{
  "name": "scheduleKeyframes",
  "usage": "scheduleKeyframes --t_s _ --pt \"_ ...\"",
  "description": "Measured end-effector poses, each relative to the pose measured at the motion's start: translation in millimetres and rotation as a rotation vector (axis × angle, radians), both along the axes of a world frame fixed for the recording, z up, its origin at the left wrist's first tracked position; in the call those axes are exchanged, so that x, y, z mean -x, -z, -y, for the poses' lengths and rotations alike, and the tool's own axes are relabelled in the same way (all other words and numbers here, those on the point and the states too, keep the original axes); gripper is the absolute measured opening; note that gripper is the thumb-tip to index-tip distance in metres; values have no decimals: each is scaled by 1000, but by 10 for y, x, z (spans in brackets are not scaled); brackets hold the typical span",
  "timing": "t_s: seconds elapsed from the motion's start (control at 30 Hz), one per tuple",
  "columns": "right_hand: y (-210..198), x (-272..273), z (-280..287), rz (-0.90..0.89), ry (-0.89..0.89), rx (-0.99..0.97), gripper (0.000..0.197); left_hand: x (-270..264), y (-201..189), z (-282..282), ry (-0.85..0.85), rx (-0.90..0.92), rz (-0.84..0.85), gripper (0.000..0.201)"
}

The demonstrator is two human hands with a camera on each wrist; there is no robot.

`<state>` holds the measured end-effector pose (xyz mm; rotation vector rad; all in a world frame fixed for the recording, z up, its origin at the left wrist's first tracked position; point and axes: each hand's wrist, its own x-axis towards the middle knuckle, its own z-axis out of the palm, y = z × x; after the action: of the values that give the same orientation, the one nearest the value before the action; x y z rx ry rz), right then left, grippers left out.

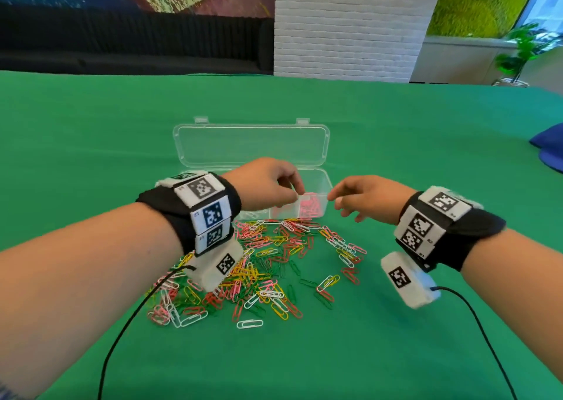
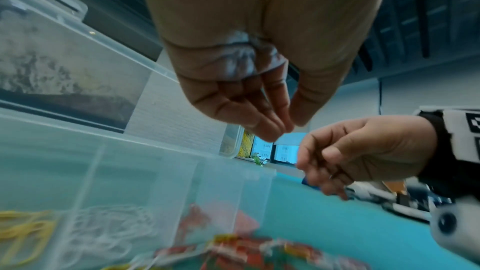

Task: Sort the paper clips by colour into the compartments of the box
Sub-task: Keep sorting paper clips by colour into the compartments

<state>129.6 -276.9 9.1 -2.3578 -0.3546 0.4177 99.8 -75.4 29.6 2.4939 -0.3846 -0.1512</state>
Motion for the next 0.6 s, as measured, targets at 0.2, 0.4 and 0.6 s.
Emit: scheduleKeyframes --t_s 0.2,0.4,0.6 --pt "188 217 92 115 -61 528 10 235 272 22 111 -303 -27 15" --pt "251 271 86 114 -14 621 16 165 422 352 182 -466 45 24" --pt "317 228 51 140 -6 614 8 -88 471 597 211 -492 89 36"
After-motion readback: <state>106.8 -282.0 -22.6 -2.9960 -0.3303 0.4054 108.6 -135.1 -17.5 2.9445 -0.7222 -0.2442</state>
